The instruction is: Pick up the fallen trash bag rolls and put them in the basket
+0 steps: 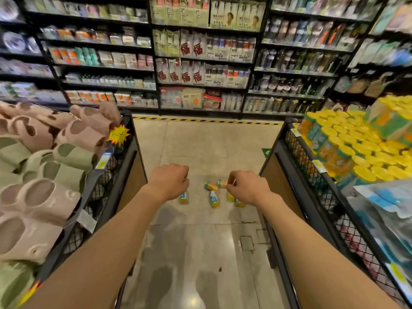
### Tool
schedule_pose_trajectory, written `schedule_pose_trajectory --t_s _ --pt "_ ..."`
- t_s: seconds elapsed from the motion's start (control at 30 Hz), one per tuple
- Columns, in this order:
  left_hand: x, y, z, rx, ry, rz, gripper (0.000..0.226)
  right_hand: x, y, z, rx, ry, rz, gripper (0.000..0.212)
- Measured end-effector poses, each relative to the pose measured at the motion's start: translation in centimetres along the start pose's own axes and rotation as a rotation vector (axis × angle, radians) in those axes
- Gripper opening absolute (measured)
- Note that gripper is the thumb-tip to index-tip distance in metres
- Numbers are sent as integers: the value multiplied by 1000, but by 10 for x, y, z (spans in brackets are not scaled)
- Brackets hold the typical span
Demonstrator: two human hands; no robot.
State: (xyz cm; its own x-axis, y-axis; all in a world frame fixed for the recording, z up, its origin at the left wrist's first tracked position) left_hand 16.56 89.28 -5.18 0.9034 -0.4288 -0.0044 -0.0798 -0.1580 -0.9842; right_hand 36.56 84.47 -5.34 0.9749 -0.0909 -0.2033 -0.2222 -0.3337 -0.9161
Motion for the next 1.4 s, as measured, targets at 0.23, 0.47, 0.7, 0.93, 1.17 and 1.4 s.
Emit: schedule_pose_trajectory --t_s 0.23,0.47,0.7,0.93,1.17,1.4 --pt "2 6 130 -64 21 -1 26 39 -18 128 -37 -28 24 24" --pt "-1 -10 252 -59 -46 -62 27 84 -50 244 -89 -58 52 24" --pt "-23 7 336 -101 -115 -133 25 108 -48 339 -193 -70 87 21" --pt "-63 49 428 -185 -115 -230 28 112 -36 438 -252 -34 101 21" --pt "-109 118 518 -313 -144 -383 38 127 -9 523 -354 122 287 16" --pt "-145 228 577 -420 -344 -745 36 174 78 600 -369 371 753 21"
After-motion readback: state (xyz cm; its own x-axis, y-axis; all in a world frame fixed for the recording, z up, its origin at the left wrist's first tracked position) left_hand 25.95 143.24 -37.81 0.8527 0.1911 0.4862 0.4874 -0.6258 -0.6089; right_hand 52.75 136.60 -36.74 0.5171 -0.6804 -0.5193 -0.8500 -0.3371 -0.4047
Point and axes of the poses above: each hand's wrist, its own z-axis towards the middle knuckle, its own y-axis out of the palm, x = y × z, the point moved 8 cm from there along z, towards the middle knuckle, and after that the axes turned 10 degrees about -x, right-handed, at the moved point
